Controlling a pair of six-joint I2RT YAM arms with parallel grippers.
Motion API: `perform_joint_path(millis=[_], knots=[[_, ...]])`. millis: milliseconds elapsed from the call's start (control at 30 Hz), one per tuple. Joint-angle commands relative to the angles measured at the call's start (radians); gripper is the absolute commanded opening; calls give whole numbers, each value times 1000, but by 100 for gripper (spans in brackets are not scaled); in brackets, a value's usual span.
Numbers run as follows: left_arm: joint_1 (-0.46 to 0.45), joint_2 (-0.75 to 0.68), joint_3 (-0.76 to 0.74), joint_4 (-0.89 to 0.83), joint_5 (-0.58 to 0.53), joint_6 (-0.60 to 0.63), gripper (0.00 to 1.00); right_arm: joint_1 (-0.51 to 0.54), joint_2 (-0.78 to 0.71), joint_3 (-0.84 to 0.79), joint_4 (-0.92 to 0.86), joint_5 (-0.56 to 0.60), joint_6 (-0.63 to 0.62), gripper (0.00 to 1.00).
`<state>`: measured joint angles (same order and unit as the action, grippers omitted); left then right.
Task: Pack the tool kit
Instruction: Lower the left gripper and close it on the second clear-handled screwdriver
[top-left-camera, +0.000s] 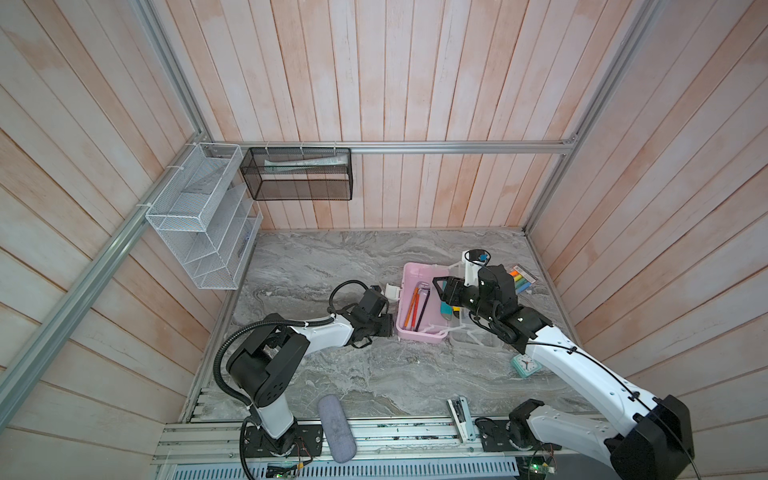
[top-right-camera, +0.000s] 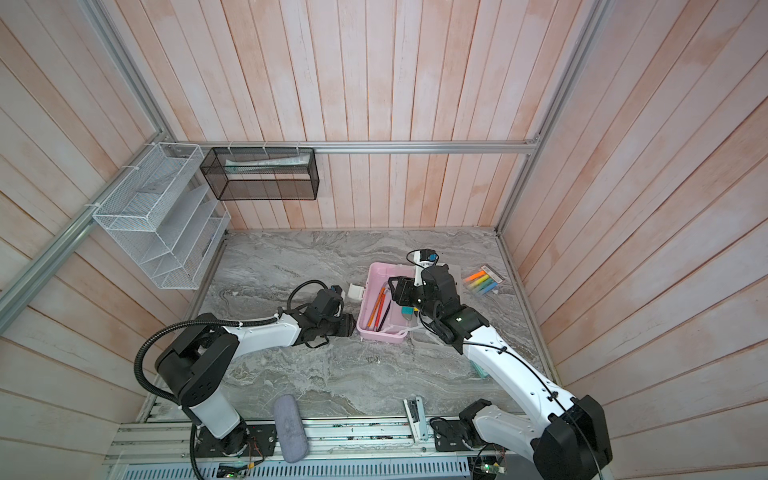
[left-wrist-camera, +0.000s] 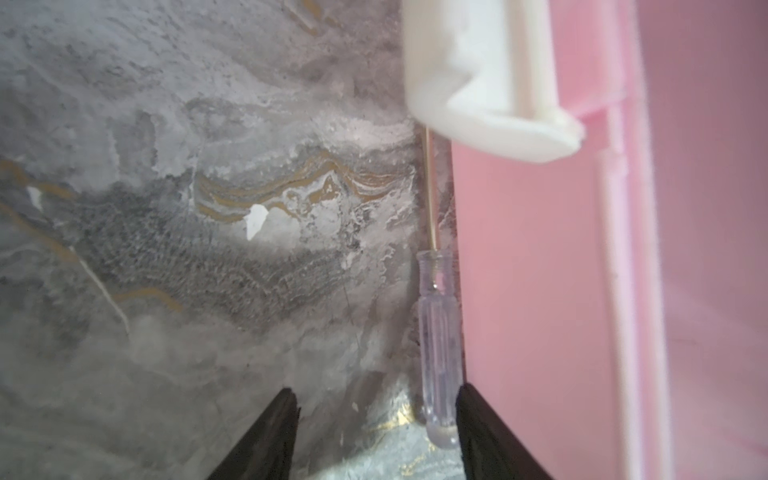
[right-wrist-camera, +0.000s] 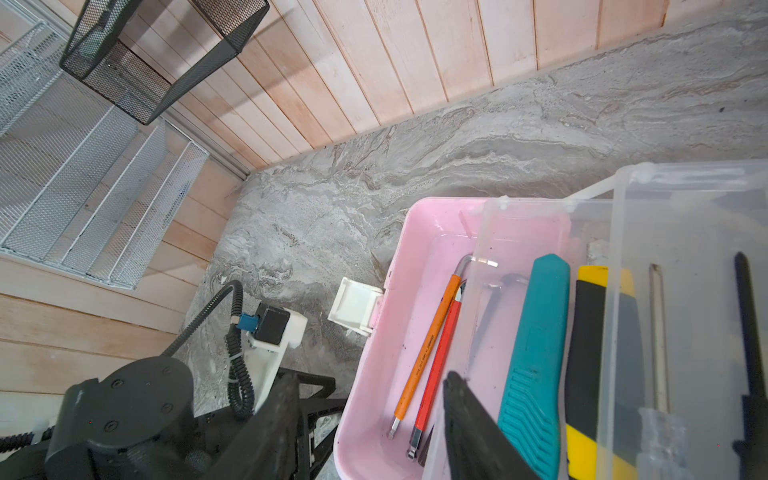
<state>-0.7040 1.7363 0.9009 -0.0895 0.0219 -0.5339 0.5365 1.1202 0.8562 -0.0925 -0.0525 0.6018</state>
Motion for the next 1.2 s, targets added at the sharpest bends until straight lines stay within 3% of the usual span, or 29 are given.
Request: perform_joint_path(millis=[0,500,933,1167], knots=[[-19,29,50,-4,-41,22,63,-13,-8,-16,22,0,3,55],[-72,148,191,-131,-203,12,58,-66,-42,-60,50,-50,13,55],[-75,173,195,-200,-287,-13,32,-82,-44,-77,77,-75,24,55],[-74,169,158,-199,-287,-24,27,-84,-42,-85,85,-79,30,54]])
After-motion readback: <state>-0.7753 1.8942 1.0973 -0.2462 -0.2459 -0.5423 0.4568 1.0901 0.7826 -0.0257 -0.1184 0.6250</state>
